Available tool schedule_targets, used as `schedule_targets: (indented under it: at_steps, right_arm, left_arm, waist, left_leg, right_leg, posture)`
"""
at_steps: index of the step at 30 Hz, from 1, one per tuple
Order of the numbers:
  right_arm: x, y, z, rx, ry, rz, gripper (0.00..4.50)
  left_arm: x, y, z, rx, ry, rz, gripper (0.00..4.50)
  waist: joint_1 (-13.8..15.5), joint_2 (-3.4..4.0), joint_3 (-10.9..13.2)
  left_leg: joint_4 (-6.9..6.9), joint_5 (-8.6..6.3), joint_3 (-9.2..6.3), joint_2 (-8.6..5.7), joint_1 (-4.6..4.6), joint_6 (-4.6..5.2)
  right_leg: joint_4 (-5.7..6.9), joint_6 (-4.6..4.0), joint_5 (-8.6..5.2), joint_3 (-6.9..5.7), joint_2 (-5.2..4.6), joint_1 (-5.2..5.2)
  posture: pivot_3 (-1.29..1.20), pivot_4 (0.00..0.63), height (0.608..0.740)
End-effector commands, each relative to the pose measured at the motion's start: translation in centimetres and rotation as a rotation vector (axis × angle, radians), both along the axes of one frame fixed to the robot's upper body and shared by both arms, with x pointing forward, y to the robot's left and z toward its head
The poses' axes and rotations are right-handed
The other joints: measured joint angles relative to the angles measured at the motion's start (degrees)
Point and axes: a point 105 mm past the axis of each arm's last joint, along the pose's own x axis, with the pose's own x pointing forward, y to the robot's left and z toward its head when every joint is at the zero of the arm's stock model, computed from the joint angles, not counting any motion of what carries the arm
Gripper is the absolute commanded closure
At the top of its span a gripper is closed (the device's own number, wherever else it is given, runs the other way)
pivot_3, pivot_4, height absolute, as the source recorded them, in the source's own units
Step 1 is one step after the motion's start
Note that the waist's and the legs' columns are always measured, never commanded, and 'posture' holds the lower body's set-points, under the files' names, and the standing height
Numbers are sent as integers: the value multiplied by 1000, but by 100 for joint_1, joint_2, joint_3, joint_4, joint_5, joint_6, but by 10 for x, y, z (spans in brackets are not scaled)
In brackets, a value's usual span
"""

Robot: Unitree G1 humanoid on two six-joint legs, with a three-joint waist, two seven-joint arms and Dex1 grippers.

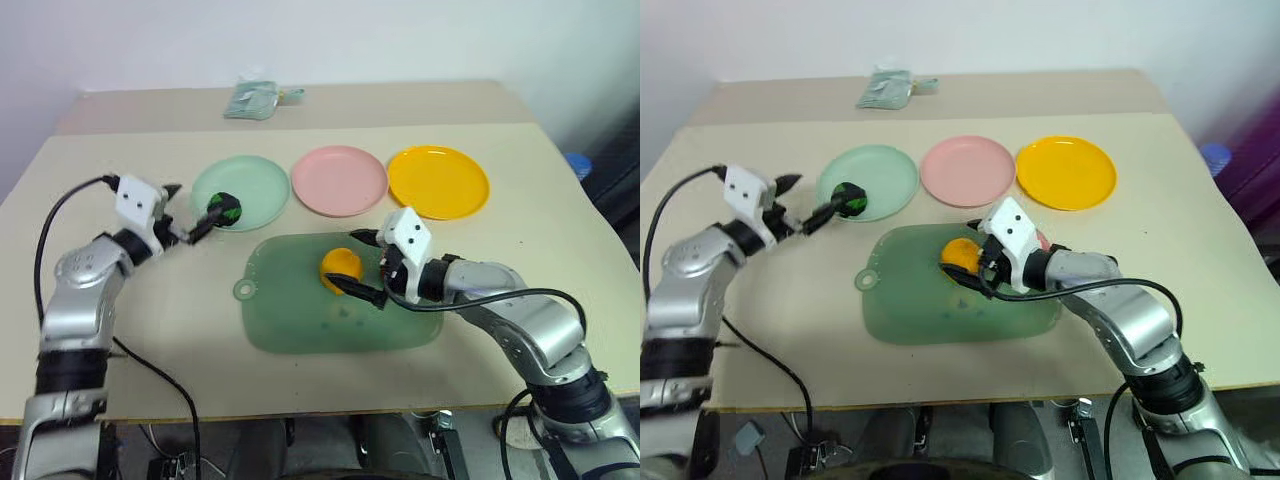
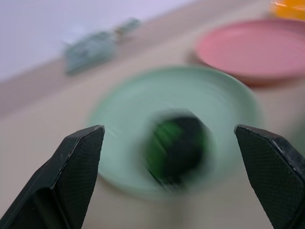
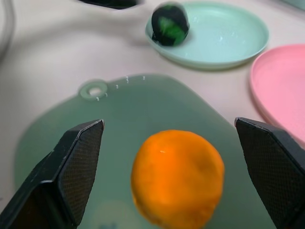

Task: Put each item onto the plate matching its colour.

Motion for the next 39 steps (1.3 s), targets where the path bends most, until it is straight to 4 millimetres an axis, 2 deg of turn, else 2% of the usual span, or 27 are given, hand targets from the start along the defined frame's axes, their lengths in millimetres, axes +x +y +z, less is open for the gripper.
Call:
schedule_targets:
  at_steps: [1, 4, 6, 9, 10, 11, 14, 16, 18, 20, 22, 25, 28, 29, 31, 33, 35, 37, 39]
  right_arm:
    - [8, 3, -6, -26, 26, -41, 0]
    - [10, 4, -14, -43, 72, -54, 0]
    - [15, 3, -19, -72, 70, -79, 0]
    - [16, 5, -13, -58, 54, -80, 914]
    - [15, 5, -6, -38, 43, -78, 1371]
    - [16, 4, 4, -12, 26, -84, 1627]
    - [28, -8, 38, 86, -17, -156, 1630]
    - [45, -24, 56, 142, -37, -256, 1630]
    - [73, -52, 67, 164, -56, -420, 1630]
    - [96, -78, 65, 158, -42, -560, 1630]
    - [118, -98, 54, 116, -39, -650, 1630]
    - [143, -119, 42, 94, -41, -753, 1630]
    - [155, -126, 46, 130, -66, -758, 222]
    - [155, -125, 50, 134, -87, -742, 45]
    - [151, -119, 61, 126, -159, -676, 45]
    - [127, -109, 80, 151, -244, -510, 45]
    - [89, -98, 88, 172, -268, -289, 45]
    - [59, -92, 83, 163, -236, -146, 45]
    - [24, -90, 55, 78, -121, -21, 45]
  left_arm:
    - [-45, -41, 0, 56, 38, -252, 29]
    - [-70, -59, -14, 67, 111, -346, 29]
    - [-78, -68, -17, 49, 120, -369, 29]
    - [-82, -76, -15, 25, 120, -384, 0]
    - [-83, -78, -13, 19, 117, -386, 0]
    - [-84, -80, -12, 10, 114, -391, 0]
    - [-87, -88, -12, -4, 108, -417, 0]
    - [-89, -93, -13, -13, 109, -438, 0]
    - [-91, -102, -14, -24, 115, -465, 0]
    - [-92, -109, -15, -31, 114, -484, 0]
    - [-91, -115, -15, -42, 111, -497, 0]
    - [-91, -121, -16, -52, 105, -506, 0]
    - [-91, -123, -17, -52, 101, -502, 0]
    - [-91, -122, -17, -52, 100, -498, 0]
    - [-91, -120, -17, -53, 99, -484, 0]
    - [-92, -117, -18, -53, 106, -467, 0]
    - [-93, -115, -20, -49, 114, -458, 0]
    - [-93, -114, -21, -49, 116, -456, 0]
    - [-92, -113, -21, -51, 117, -460, 0]
  waist:
    - [13, -2, -1]
    - [22, 0, 0]
    - [-1, 0, 0]
    - [-23, 3, 1]
    - [-26, 3, 1]
    - [-28, 3, 1]
    - [-34, 4, 1]
    - [-34, 5, 2]
    - [-34, 4, 1]
    - [-15, 2, 0]
    - [-11, 2, 0]
    - [-49, 8, 3]
    - [-80, 23, 12]
    - [-97, 27, 14]
    - [-151, 28, 15]
    - [-175, 30, 15]
    - [-139, 30, 15]
    - [-98, 30, 15]
    - [-14, 29, 15]
  left_leg:
    - [0, 0, -1, -1, 0, 0]
    - [-1, -1, -5, -5, 1, 1]
    - [-2, -1, -6, -3, 2, 1]
    - [-3, -1, -3, -2, 4, 2]
    - [-4, -1, -3, -2, 3, 2]
    - [-4, -2, -3, -2, 3, 3]
    - [-4, -2, -3, -3, 3, 3]
    - [-4, -2, -2, -4, 4, 3]
    - [-4, -2, -2, -6, 4, 3]
    - [-4, -2, 0, -11, 5, 3]
    - [-4, -2, 2, -13, 7, 3]
    - [-4, -2, 10, -15, 7, 3]
    - [-9, -1, 19, -12, 4, 3]
    - [-11, -1, 22, -11, 2, 3]
    - [-14, -2, 23, -9, 1, 3]
    - [-14, -1, 21, -8, -1, 4]
    - [-14, -3, 15, -6, -4, 6]
    - [-13, -5, 1, -2, -8, 10]
    - [-6, -6, 3, 0, -4, 11]
  right_leg:
    - [-2, 0, 0, -1, -1, 2]
    - [-6, -1, 0, -5, -10, 9]
    - [-6, -1, 0, -6, -6, 9]
    - [-5, -1, 0, -6, 1, 7]
    - [-5, -1, 0, -6, 4, 6]
    - [-5, -1, 0, -6, 6, 6]
    - [-5, -1, 0, -6, 9, 6]
    - [-4, 0, 0, -5, 9, 6]
    - [-4, 0, 0, -6, 10, 6]
    - [-5, -1, 0, -6, 10, 8]
    - [-5, -1, 0, -6, 9, 10]
    - [-5, -1, 0, -3, 12, 7]
    - [-3, -1, 0, 4, 18, -5]
    - [-2, -1, 0, 7, 20, -11]
    - [-1, -1, 0, 10, 20, -14]
    - [-1, -1, 0, 10, 19, -14]
    - [-2, -1, 0, 8, 17, -13]
    - [-10, 0, 0, 0, 16, -5]
    - [-12, 1, 0, 1, 13, 4]
  posture:
    - [0, 150, 740]
    - [0, 150, 740]
    - [0, 150, 740]
    - [0, 150, 740]
    - [0, 150, 740]
    - [0, 150, 740]
    - [0, 150, 740]
    - [0, 150, 740]
    - [0, 150, 740]
    - [0, 150, 740]
    - [0, 150, 740]
    - [0, 150, 740]
    - [0, 150, 740]
    - [0, 150, 740]
    - [0, 150, 740]
    - [0, 150, 740]
    - [0, 150, 740]
    - [0, 150, 740]
    - [0, 150, 740]
